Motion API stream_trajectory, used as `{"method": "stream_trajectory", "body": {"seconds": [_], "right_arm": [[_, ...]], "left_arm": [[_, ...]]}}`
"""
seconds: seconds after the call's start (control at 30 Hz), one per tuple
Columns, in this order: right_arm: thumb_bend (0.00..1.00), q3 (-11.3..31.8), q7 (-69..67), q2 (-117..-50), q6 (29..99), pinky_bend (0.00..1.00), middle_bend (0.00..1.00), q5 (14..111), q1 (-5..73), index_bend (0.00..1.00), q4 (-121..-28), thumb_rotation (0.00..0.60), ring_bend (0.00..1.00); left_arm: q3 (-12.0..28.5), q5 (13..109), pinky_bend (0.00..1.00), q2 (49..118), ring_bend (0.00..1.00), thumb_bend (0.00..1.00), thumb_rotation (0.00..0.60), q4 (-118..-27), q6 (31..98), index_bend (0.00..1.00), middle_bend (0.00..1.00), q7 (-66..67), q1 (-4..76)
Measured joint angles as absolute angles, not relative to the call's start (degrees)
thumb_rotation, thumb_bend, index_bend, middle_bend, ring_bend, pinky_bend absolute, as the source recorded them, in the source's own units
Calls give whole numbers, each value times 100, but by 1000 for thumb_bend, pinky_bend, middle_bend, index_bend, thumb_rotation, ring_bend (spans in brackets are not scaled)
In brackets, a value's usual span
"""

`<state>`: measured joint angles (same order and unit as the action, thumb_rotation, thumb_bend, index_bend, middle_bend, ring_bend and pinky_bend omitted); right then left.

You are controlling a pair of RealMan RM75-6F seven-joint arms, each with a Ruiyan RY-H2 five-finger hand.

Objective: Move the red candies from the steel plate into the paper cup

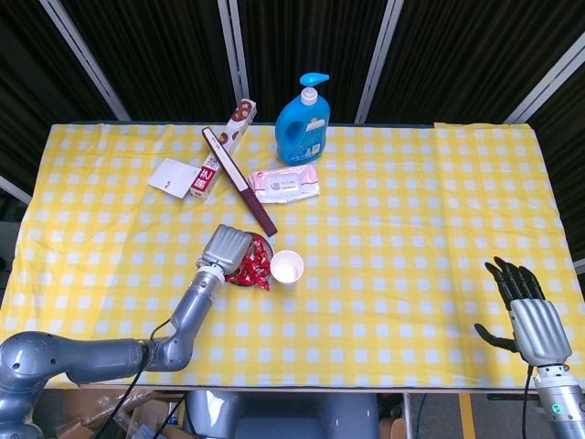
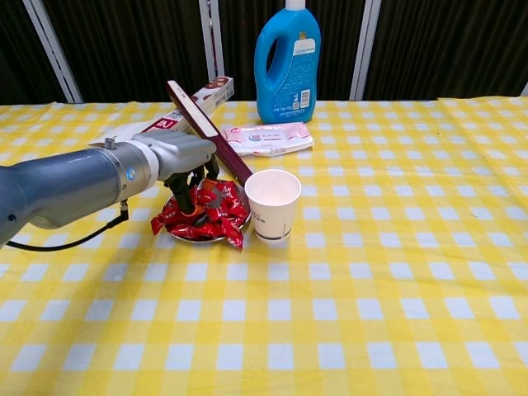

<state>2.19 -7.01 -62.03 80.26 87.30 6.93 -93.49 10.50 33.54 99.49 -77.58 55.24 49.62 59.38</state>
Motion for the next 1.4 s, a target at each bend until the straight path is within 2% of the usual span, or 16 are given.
{"method": "stream_trajectory", "body": {"seconds": [0.4, 0.7, 0.97, 1.4], "right_arm": [[278, 219, -701, -6211, 8055, 0, 0, 8737, 687, 0, -9358, 600, 0], [277, 227, -732, -6209, 8045, 0, 0, 8719, 695, 0, -9360, 600, 0], [277, 220, -767, -6199, 8018, 0, 0, 8725, 708, 0, -9371, 600, 0], [277, 201, -872, -6174, 8001, 0, 0, 8761, 722, 0, -9381, 600, 0]], "left_arm": [[1248, 3457, 871, 9520, 785, 370, 600, -8320, 5720, 566, 659, 4832, 5944], [1597, 3587, 871, 9382, 785, 370, 600, -8907, 5947, 565, 659, 4816, 6208], [1682, 3624, 871, 9677, 785, 370, 600, -8939, 6011, 563, 653, 4823, 6431], [1607, 3598, 871, 10239, 785, 363, 600, -8501, 5989, 533, 619, 4783, 6667]]}}
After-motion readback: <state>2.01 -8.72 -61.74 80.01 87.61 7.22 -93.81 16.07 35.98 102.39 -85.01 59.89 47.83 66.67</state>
